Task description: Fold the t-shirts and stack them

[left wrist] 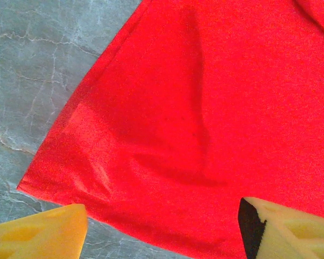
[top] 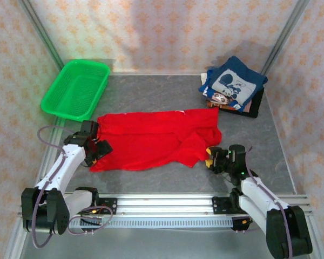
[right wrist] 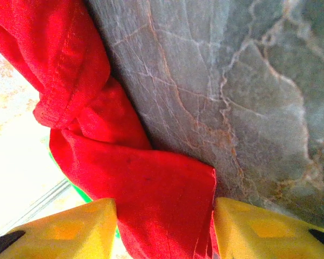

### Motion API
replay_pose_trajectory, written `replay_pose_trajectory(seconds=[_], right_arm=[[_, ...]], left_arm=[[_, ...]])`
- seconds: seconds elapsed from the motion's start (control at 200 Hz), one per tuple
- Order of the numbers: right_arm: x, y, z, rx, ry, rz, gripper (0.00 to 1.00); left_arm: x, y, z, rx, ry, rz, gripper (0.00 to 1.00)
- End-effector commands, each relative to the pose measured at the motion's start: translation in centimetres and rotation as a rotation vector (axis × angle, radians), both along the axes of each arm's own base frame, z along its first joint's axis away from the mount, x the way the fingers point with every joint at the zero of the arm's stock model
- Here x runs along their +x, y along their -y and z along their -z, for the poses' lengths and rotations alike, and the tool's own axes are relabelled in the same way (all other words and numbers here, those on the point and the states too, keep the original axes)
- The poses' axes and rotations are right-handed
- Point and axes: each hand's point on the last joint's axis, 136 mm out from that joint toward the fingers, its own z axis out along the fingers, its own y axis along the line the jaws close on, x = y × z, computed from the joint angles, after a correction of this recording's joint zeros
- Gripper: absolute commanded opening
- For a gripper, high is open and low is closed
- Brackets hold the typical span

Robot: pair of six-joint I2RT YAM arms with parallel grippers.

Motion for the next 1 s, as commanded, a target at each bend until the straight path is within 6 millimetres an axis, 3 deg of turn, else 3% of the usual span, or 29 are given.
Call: replay_pose_trajectory(seconds=[0.0,0.22,0.455,0.585,0.766,0.991], right_arm=[[0.1,-0.2,-0.2,0.006,-0.007,-0.006,0.51],[0.8,0.7,0.5,-0.044,0.0,0.033,0.45],[3.1,1.7,0.4,-0.161,0.022,0.038,0.09],[3.7,1.7,-0.4,-0.227,0.018,-0.022,0.0],[1.1,3.5,-2.7,-0.442,-0.038,-0.133,0.0],[-2.1,4.6,-2.9,-0.579,-0.124,-0.275,0.0]], left_arm=[[-0.2,-0.4,0.4,0.014,-0.004,-0.001,0.75],[-0.3,-0.6,0.4,0.022,-0.003,-0.01,0.75],[-0.6,-1.7,-0.2,0.061,0.013,-0.065,0.75],[-1.5,-2.9,-0.6,0.087,0.001,-0.129,0.75],[-2.2,-3.5,-0.4,0.072,-0.036,-0.195,0.75],[-2.8,-3.8,0.9,0.054,-0.107,-0.236,0.76]])
